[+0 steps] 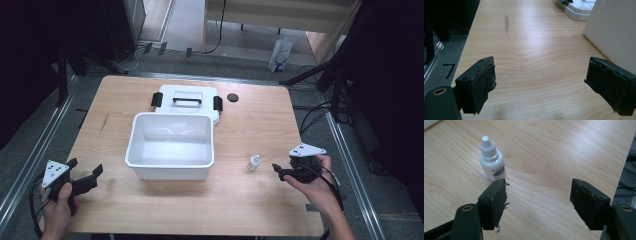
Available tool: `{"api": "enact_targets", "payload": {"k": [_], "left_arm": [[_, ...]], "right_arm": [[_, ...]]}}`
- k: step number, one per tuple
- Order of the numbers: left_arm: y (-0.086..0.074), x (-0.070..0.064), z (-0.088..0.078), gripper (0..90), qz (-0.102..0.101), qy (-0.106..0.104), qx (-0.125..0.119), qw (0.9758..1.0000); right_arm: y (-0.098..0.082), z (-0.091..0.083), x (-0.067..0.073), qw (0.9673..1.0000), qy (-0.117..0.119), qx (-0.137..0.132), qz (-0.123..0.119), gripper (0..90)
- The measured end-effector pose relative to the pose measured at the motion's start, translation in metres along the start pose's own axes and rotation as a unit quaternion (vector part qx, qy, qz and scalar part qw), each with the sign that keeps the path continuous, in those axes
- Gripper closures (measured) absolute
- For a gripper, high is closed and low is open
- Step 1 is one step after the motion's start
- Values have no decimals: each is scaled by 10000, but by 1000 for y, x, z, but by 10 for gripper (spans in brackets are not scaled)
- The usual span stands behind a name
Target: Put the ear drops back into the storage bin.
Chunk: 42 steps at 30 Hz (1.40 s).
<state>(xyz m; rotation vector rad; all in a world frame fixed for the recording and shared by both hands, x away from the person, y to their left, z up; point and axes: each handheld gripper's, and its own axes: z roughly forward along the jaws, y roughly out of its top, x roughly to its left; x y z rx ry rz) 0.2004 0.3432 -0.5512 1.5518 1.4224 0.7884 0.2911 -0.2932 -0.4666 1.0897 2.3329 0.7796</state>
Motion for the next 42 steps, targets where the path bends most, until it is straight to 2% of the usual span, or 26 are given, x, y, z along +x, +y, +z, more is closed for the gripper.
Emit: {"api": "enact_targets", "payload": {"k": [1, 2, 3, 6, 9, 10, 11, 16, 17, 18, 19, 23, 27, 31, 37, 42], "left_arm": [[0, 0, 0, 96, 2, -1, 0, 10000], [0, 0, 0, 96, 2, -1, 0, 10000], [0, 0, 0, 96, -3, 2, 3, 10000], [0, 0, 0, 96, 0, 4, -3, 10000], [0, 0, 0, 96, 3, 0, -1, 10000], [0, 0, 0, 96, 3, 0, -1, 10000], [0, 0, 0, 96, 2, -5, 0, 10000], [0, 0, 0, 96, -6, -9, -5, 10000], [0, 0, 0, 96, -6, -14, -1, 10000], [0, 0, 0, 97, -6, -14, -1, 10000], [0, 0, 0, 96, -11, -13, 4, 10000], [0, 1, 0, 96, -22, -27, 8, 10000], [0, 1, 1, 96, -29, -30, 8, 10000], [0, 1, 0, 96, -31, -32, 18, 10000], [0, 1, 0, 96, -51, -39, 18, 10000], [0, 1, 1, 96, -44, -52, 27, 10000]], "right_arm": [[7, 0, -1, 9996, 10, 142, -248, 293], [7, 0, -1, 9996, 10, 142, -248, 293], [16, 0, -3, 9984, 63, 323, -457, 284], [25, 1, -5, 9962, 210, 565, -622, 268], [36, 5, -4, 9902, 363, 961, -951, 260], [36, 5, -4, 9902, 363, 961, -951, 260], [44, 7, 0, 9845, 503, 1200, -1174, 256], [59, 12, 11, 9747, 666, 1515, -1502, 268], [61, 13, 13, 9728, 694, 1584, -1541, 272], [61, 13, 13, 9728, 694, 1584, -1541, 272], [68, 15, 17, 9691, 739, 1695, -1632, 283], [77, 16, 22, 9648, 898, 1833, -1658, 328], [87, 16, 26, 9636, 951, 1854, -1673, 393], [92, 17, 30, 9633, 867, 1898, -1689, 436], [101, 20, 34, 9619, 997, 1975, -1608, 479], [108, 22, 36, 9584, 1115, 2062, -1629, 513]]}}
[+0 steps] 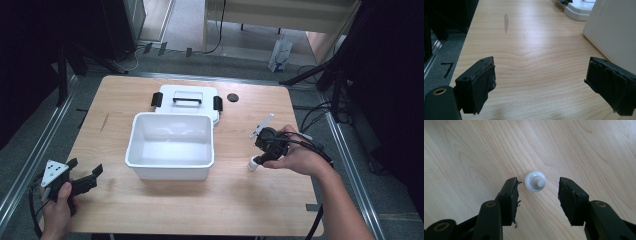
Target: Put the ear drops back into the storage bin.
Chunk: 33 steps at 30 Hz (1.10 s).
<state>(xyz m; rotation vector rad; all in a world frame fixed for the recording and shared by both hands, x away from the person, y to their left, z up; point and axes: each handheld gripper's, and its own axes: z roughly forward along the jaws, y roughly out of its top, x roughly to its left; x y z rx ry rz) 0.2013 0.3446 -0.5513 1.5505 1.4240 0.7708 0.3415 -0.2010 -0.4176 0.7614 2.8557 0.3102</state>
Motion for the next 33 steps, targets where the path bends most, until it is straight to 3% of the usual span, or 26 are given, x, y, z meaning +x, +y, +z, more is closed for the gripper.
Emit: {"api": "enact_targets", "payload": {"k": [2, 10, 17, 21, 33], "left_arm": [[0, 0, 0, 97, 0, 1, 0, 10000], [0, 0, 0, 96, -4, -8, 0, 10000], [0, 0, 0, 96, -6, -12, -8, 10000], [0, 0, 0, 96, -14, -13, -10, 10000], [0, 0, 0, 96, 1, -9, -9, 10000]], "right_arm": [[1, 0, 0, 10000, 8, 29, -40, 524], [13, 18, 1, 9982, 34, 565, -205, 591], [18, 31, -3, 9960, 61, 880, -150, 636], [17, 36, -6, 9950, 122, 985, -88, 659], [16, 40, -7, 9952, 266, 934, -147, 721]]}}
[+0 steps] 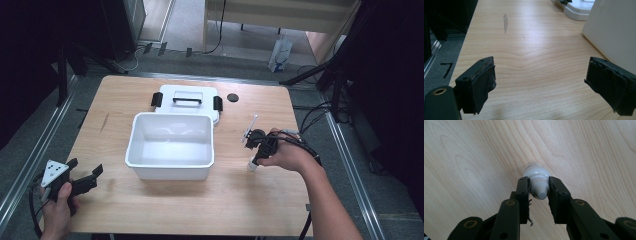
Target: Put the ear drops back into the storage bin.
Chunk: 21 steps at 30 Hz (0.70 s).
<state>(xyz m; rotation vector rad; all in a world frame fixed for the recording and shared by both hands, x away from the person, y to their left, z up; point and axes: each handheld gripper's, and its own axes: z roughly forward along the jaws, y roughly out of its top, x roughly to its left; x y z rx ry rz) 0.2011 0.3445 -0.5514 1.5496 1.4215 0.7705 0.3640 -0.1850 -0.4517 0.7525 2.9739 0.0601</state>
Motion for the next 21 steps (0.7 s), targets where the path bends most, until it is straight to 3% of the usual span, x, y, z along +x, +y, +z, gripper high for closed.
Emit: {"api": "enact_targets", "payload": {"k": [9, 18, 21], "left_arm": [[0, 0, 0, 96, 5, 3, 7, 10000], [0, 0, 0, 96, 16, 13, 1, 10000], [0, 0, 0, 96, 13, 15, -4, 10000]], "right_arm": [[0, -6, 4, 9995, 48, -49, -293, 723], [8, -33, 12, 9967, -83, -283, -754, 723], [11, -40, 14, 9963, -80, -336, -784, 723]]}}
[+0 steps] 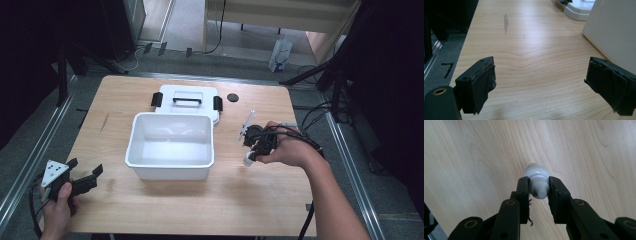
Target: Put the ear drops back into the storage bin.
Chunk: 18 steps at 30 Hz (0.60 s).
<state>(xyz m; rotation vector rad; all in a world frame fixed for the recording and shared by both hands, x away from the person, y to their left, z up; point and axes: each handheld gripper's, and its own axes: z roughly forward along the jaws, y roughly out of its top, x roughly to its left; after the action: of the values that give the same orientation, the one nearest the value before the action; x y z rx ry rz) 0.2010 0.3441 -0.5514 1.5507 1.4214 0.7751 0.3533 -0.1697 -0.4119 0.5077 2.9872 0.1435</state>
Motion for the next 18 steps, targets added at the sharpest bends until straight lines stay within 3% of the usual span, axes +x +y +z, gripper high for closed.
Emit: {"api": "enact_targets", "payload": {"k": [10, 18], "left_arm": [[0, 0, 0, 96, -5, -11, 5, 10000], [0, 0, 0, 96, -18, -18, -4, 10000]], "right_arm": [[25, -36, 7, 9997, -60, -175, -173, 723], [43, -64, 8, 9992, -43, -377, -150, 722]]}}
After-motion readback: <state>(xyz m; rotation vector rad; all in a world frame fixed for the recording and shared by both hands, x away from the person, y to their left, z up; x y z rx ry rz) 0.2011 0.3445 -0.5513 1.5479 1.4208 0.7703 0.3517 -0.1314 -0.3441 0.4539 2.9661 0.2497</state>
